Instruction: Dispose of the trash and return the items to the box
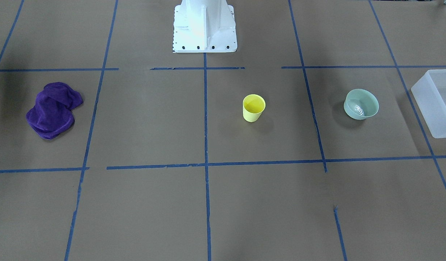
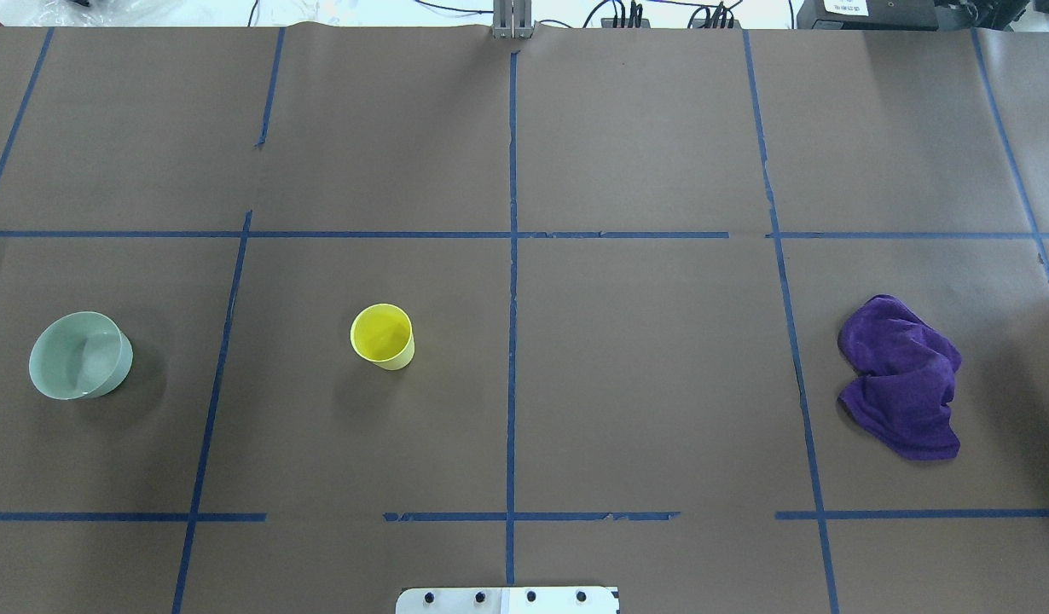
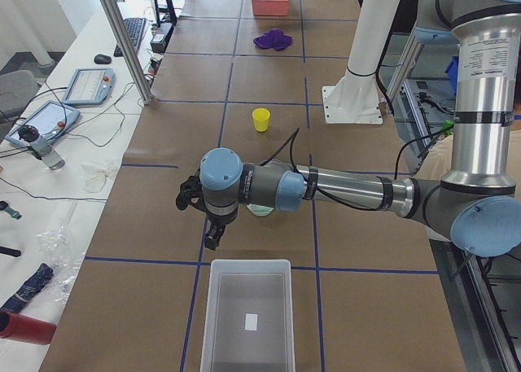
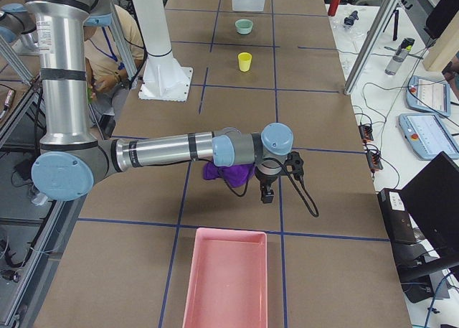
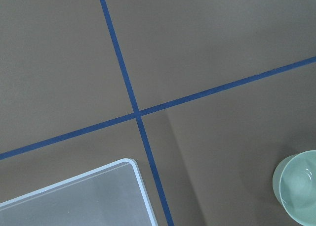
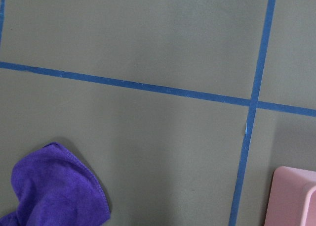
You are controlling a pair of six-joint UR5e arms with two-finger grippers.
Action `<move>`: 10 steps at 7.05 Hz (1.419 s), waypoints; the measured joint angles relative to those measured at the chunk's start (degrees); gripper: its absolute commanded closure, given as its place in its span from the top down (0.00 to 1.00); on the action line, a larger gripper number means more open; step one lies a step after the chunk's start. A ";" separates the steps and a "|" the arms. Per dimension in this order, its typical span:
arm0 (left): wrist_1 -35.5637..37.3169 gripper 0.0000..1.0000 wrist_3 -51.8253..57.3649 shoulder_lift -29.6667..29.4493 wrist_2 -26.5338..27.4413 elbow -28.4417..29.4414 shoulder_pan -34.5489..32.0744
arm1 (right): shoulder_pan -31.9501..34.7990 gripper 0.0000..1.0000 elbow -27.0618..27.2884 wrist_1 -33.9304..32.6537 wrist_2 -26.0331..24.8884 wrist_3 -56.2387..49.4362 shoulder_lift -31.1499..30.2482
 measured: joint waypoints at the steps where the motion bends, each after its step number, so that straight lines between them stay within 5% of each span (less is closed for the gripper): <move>1: -0.03 1.00 -0.05 -0.08 -0.11 -0.14 0.00 | -0.01 1.00 0.16 0.00 0.03 -0.01 -0.01; 5: 1.98 1.00 0.79 0.39 -0.12 -1.85 -0.23 | -0.01 1.00 1.02 0.00 0.70 0.05 0.21; 10: -5.67 1.00 0.56 1.02 -0.04 -2.32 0.55 | -0.95 1.00 1.69 1.73 3.30 -0.22 0.28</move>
